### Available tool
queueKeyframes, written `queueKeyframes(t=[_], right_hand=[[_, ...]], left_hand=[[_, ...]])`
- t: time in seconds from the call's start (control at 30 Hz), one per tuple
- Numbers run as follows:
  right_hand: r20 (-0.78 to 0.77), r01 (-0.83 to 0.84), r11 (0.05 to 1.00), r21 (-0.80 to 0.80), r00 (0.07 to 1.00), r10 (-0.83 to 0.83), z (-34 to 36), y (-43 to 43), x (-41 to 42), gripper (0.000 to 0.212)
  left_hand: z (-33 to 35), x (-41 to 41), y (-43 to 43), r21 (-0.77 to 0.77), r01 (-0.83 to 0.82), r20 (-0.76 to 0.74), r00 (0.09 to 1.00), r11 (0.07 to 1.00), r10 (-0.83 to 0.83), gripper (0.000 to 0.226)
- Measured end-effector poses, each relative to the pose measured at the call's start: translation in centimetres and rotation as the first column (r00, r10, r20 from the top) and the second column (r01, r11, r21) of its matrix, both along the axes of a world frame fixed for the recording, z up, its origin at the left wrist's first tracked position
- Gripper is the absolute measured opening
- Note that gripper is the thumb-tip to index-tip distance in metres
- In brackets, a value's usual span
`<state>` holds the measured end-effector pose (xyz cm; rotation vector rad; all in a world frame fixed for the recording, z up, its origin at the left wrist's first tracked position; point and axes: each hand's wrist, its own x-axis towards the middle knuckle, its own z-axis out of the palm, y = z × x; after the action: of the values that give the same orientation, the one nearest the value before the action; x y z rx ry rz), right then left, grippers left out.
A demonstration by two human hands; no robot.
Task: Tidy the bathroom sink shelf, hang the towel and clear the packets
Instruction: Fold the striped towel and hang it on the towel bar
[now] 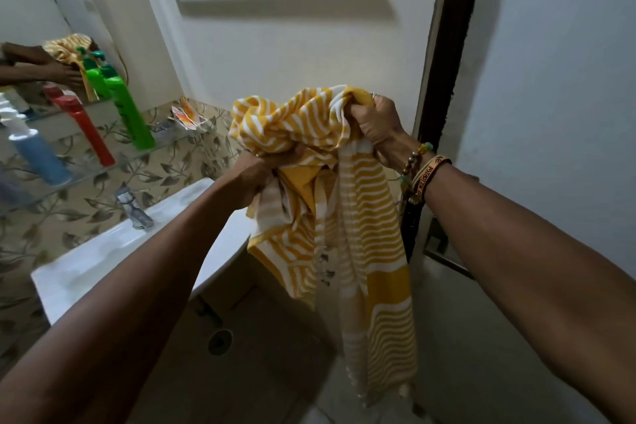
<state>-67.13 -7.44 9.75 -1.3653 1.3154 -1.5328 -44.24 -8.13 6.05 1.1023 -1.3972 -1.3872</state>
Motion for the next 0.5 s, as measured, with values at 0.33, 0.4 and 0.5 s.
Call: queueKeyframes(t=[0.33, 0.4, 0.5], right_hand=[[-0.047, 0.223, 0.948, -0.225, 0.970, -0.240, 1.6, 0.6, 2.9, 0.036], [-0.046, 0.262, 0.935, -0.237, 0.959, -0.280, 2.2, 0.6, 3.5, 0.030], [-0.003, 0.300, 0.927, -0.224, 0.951, -0.309, 3.3, 0.7, 4.7, 0.040]], left_hand=[[1.3, 4.0, -0.1, 0.016, 0.083, 0.213, 0.973, 0.996, -0.085, 0.087], [1.8, 4.9, -0.4, -0.020, 0.079, 0.289, 0.955, 0.997, -0.069, 0.070], [1.9, 5.8, -1.1, -0.008, 0.071, 0.391, 0.918, 0.997, -0.062, 0.051]])
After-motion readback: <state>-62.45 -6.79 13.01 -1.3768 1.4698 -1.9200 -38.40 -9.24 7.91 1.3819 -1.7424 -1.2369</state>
